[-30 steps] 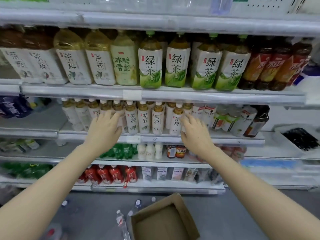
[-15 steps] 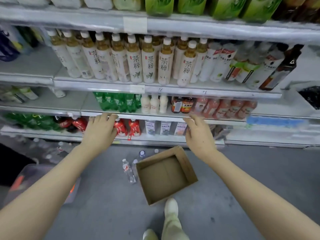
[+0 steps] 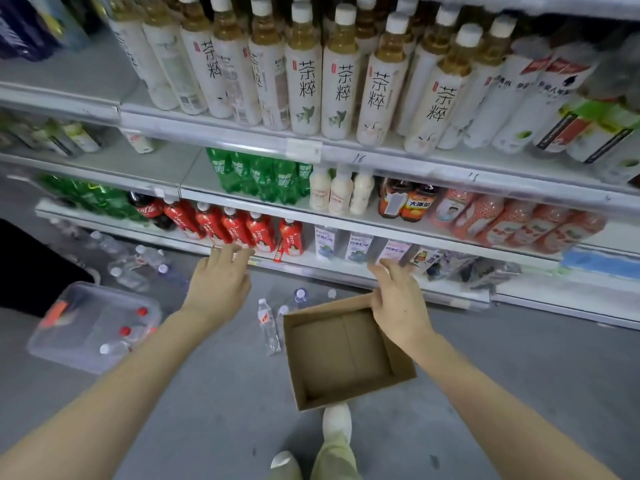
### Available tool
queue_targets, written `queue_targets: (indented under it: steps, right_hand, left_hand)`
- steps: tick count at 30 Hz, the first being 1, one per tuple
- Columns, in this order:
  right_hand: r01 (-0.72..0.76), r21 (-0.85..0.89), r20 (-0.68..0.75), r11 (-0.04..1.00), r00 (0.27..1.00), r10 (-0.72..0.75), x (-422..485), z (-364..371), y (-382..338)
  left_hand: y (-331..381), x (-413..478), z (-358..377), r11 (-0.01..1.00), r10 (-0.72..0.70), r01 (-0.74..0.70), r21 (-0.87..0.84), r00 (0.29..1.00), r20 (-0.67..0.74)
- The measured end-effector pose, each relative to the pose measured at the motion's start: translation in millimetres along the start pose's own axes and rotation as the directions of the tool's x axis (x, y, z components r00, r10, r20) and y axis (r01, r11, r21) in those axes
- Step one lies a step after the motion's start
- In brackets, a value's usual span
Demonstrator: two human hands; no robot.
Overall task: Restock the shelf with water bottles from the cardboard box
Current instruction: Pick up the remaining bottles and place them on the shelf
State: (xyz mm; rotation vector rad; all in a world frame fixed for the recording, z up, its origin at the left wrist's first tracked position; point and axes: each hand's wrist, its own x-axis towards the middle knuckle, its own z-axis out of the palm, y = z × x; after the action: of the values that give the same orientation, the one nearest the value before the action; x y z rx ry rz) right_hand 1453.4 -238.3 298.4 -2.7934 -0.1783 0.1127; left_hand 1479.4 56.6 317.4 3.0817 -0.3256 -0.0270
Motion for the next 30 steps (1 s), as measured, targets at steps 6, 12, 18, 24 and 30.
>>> queue_targets:
  steps: [6,12,18,24,30]
  right_hand:
    - [-0.074,0.038,0.054,0.997,0.996,0.072,19.1,102.6,37.2]
    - [-0.103,0.013,0.058,0.995,0.993,0.102,50.2,226.6,73.0]
    - [-0.048,0.012,0.006,0.999,0.999,0.048,93.7,335.6,107.3]
    - [-0.034,-0.006,-0.015,0.999,0.999,0.034,142.1,421.9,135.3]
    - [-0.040,-0.049,0.084,0.998,0.996,0.044,176.8,474.5,146.7]
  left_hand:
    - [-12.2,12.7,113.0,0.999,-0.011,0.013,-0.031,0.998,0.064]
    - [-25.8,36.8,246.9,0.995,-0.039,0.049,-0.081,0.992,0.120]
    - [-27.7,73.5,373.3,0.998,-0.017,0.025,-0.051,0.988,0.156]
    - [-26.6,116.2,484.7,0.999,0.035,-0.038,0.010,0.981,0.190]
    - [-33.4,136.2,553.4,0.989,0.124,-0.103,-0.109,0.972,0.201]
